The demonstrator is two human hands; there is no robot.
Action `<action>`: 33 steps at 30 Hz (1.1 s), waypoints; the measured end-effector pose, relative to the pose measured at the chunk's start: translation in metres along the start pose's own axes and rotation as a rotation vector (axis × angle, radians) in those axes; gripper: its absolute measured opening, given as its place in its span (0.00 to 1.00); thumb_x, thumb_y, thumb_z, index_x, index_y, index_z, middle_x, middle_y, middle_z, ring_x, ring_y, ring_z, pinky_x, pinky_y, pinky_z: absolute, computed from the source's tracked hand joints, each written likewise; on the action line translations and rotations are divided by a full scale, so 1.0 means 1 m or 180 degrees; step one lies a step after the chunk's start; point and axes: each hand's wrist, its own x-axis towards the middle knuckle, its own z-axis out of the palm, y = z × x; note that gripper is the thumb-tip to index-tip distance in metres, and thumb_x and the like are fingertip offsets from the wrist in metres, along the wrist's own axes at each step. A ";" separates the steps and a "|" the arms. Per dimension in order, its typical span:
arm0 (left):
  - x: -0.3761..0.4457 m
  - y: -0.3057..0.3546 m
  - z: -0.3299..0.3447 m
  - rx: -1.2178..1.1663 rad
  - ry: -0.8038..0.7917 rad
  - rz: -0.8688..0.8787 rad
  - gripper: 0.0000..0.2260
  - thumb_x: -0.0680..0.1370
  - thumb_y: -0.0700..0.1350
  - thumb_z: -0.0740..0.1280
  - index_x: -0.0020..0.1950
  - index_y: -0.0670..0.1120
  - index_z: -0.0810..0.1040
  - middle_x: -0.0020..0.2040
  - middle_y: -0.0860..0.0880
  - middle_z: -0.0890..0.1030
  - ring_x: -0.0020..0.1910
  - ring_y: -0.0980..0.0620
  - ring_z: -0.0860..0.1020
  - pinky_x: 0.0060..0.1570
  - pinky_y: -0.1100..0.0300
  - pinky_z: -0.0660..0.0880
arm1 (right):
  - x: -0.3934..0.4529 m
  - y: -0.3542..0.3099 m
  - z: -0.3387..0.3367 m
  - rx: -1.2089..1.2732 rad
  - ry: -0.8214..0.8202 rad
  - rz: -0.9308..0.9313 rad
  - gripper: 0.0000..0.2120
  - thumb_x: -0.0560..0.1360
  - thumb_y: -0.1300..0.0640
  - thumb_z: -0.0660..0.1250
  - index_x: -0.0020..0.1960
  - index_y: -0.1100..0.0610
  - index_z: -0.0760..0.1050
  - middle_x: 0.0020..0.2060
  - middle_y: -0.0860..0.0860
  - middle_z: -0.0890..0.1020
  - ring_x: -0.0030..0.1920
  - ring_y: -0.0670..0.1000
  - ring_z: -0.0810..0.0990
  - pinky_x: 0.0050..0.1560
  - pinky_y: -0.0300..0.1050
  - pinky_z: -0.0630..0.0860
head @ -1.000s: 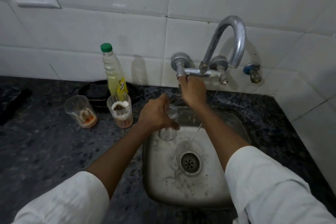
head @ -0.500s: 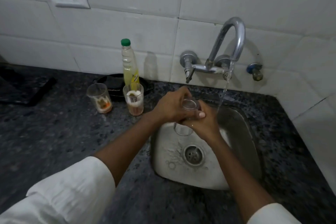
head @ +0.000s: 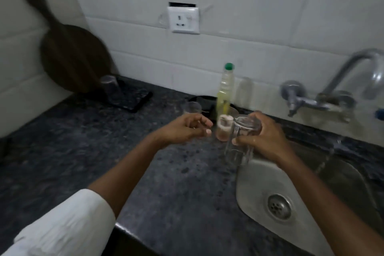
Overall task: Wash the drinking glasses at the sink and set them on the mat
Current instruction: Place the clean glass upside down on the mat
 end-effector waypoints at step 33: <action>0.050 -0.215 -0.343 -0.0369 0.1071 -0.0610 0.12 0.78 0.41 0.69 0.61 0.44 0.78 0.51 0.42 0.83 0.39 0.60 0.80 0.34 0.72 0.73 | 0.393 -0.198 0.452 -0.0854 -0.0799 -0.1038 0.32 0.55 0.51 0.81 0.56 0.57 0.77 0.50 0.54 0.83 0.47 0.53 0.80 0.45 0.42 0.75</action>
